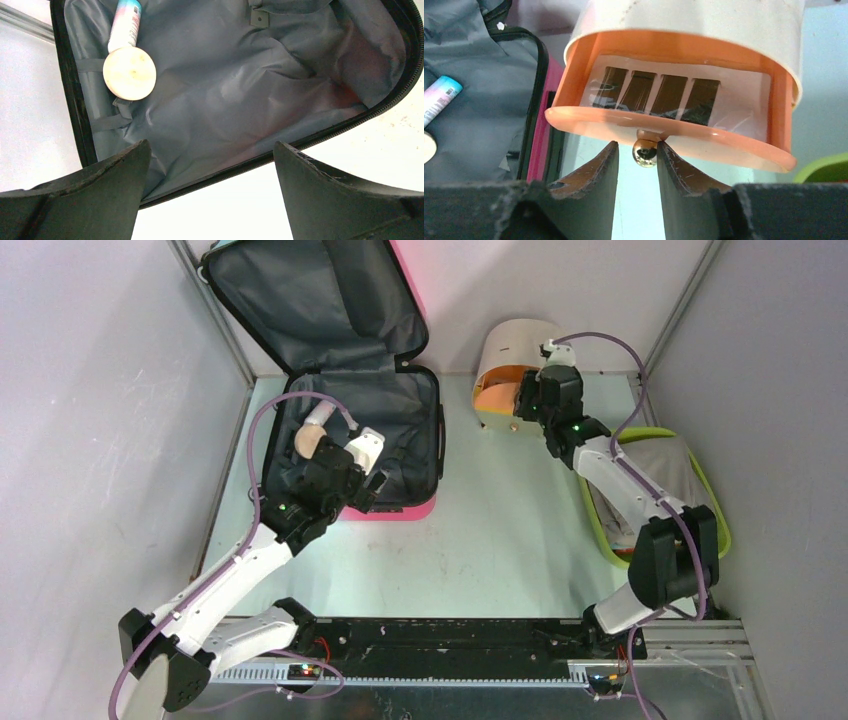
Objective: Open, take out, and arrange the luggage
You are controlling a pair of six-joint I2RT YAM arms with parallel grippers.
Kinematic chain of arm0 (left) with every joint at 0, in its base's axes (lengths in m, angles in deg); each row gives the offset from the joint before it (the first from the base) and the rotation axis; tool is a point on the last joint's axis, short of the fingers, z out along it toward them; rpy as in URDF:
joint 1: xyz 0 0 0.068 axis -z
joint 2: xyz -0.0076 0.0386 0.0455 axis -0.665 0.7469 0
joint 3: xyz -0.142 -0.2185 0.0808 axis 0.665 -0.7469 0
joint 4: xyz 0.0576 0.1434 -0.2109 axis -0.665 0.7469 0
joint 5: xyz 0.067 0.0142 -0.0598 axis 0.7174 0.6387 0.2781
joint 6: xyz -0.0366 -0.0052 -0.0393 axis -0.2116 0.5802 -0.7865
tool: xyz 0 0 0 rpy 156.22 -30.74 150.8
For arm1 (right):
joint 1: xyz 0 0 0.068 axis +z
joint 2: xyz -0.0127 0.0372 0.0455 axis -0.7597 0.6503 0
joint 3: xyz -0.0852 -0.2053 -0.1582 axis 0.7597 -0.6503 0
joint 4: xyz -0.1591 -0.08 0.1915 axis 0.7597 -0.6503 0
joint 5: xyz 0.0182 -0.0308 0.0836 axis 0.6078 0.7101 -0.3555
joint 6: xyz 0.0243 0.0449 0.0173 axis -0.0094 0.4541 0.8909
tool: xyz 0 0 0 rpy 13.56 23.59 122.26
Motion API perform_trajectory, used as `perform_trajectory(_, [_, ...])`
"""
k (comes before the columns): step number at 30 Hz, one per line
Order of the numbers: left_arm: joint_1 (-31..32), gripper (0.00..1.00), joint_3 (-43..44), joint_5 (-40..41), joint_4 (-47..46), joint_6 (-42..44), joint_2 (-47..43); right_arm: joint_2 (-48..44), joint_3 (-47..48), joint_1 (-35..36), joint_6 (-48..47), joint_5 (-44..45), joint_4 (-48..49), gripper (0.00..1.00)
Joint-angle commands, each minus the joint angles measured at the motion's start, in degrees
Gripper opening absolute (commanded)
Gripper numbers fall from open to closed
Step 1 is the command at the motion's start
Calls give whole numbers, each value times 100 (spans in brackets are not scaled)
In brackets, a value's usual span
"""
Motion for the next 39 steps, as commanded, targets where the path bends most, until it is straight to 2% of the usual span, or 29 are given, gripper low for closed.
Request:
perform_trajectory(1, [-2,100,102,114,-48,-110,-66,309,46,-63,-301,-30,1164,37])
perform_trajectory(19, [2,100,155,34,5,-145,23,974,50,-136,-661,573,2390,43])
perform_trajectory(23, [6,100,128,78,0,-141,-28,926,50,-96,-500,618,2259,44])
perform_trajectory(31, [6,100,83,55,-28,-154,-199,243,7,109,134,763,1100,56])
perform_trajectory(36, [6,100,50,43,-34,-158,-321,-296,-588,101,608,698,1053,64])
perform_trajectory(39, [6,100,46,21,-58,-169,-376,-455,-1000,-49,925,511,1226,64])
